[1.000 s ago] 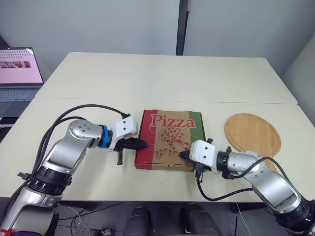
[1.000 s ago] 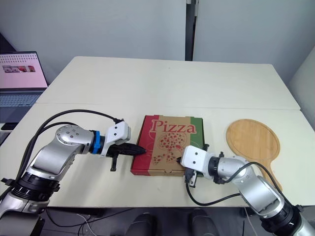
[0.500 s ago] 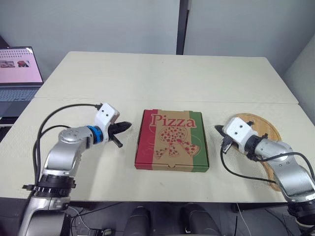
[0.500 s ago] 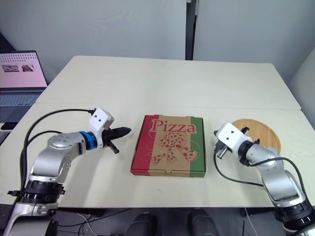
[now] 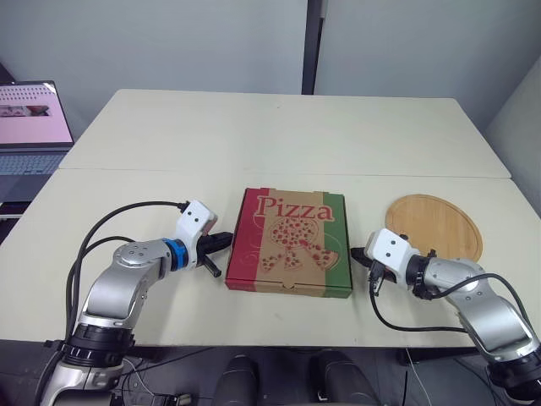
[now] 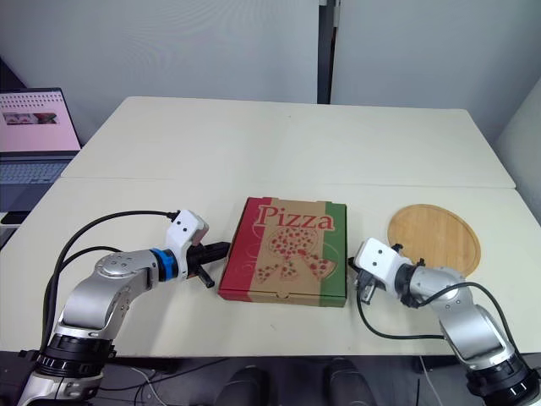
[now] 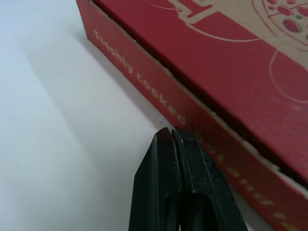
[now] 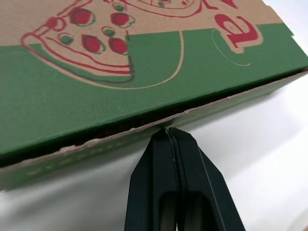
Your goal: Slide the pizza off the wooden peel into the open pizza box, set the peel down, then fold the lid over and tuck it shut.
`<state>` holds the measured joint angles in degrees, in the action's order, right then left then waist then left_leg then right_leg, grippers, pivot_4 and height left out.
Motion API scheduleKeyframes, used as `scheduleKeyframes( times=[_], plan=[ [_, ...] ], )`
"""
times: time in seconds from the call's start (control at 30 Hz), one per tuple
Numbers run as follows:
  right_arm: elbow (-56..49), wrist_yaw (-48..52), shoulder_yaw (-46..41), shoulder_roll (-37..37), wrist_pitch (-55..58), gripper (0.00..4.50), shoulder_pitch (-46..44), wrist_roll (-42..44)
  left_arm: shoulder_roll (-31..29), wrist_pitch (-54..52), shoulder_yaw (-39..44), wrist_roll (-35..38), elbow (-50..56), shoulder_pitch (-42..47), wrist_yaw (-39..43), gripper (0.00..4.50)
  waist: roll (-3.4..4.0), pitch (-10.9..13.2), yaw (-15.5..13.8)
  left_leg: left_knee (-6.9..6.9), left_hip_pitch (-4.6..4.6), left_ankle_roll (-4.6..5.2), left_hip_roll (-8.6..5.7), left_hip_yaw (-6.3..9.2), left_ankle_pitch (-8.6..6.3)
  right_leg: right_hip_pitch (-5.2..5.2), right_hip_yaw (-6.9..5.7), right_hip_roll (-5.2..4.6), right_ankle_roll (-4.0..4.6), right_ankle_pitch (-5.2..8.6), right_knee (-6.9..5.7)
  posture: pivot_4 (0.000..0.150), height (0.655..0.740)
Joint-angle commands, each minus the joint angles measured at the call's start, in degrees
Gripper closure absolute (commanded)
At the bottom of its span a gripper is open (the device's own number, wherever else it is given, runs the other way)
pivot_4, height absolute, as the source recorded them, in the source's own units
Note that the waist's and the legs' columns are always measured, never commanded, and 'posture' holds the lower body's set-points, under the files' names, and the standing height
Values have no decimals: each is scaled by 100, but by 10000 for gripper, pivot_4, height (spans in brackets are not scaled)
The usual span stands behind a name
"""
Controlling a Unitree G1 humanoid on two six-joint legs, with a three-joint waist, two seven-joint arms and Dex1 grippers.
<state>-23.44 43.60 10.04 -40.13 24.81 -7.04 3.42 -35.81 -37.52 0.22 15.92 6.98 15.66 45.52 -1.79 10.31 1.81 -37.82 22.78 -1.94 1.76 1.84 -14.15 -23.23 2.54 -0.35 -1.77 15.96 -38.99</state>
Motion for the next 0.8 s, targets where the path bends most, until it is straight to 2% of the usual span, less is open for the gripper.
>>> scheduleKeyframes(
  times=[0.03,0.2,0.37,0.43,0.63,0.8],
  plan=[
    [-134,-48,-115,-41,-111,44640,-9,-58,-33,-38,-34,82,261,1,23,45000,0,0,-1,0,0,0,-1,0,0,0,0,0,-8,4,0,1500,7400],
    [29,-58,-469,-244,-230,44640,52,-59,-51,-109,-14,185,380,-81,145,45000,0,0,-13,0,1,0,-2,-1,0,0,0,-1,-6,4,0,1500,7400],
    [273,88,-1157,-504,-336,44640,230,209,-140,-409,-17,591,846,-396,444,45000,0,0,-17,0,3,-1,-7,-4,-1,0,2,-10,-2,1,3,1500,7400],
    [328,149,-1344,-608,-359,44640,274,267,-163,-388,-50,514,874,-479,366,45000,0,0,-19,0,3,-1,-8,-4,-1,1,2,-12,-3,2,3,1500,7400],
    [239,230,-1838,-697,-227,44640,369,596,-367,-67,221,251,340,-370,197,45000,0,0,-10,0,-1,0,-6,-3,0,2,1,-8,-10,6,1,1500,7400],
    [871,493,-3052,-1086,-958,44640,1046,633,-985,820,750,-51,-565,-361,261,45000,1,1,-19,1,0,0,-6,-4,-1,2,2,-9,-10,6,3,1500,7400]
  ],
)
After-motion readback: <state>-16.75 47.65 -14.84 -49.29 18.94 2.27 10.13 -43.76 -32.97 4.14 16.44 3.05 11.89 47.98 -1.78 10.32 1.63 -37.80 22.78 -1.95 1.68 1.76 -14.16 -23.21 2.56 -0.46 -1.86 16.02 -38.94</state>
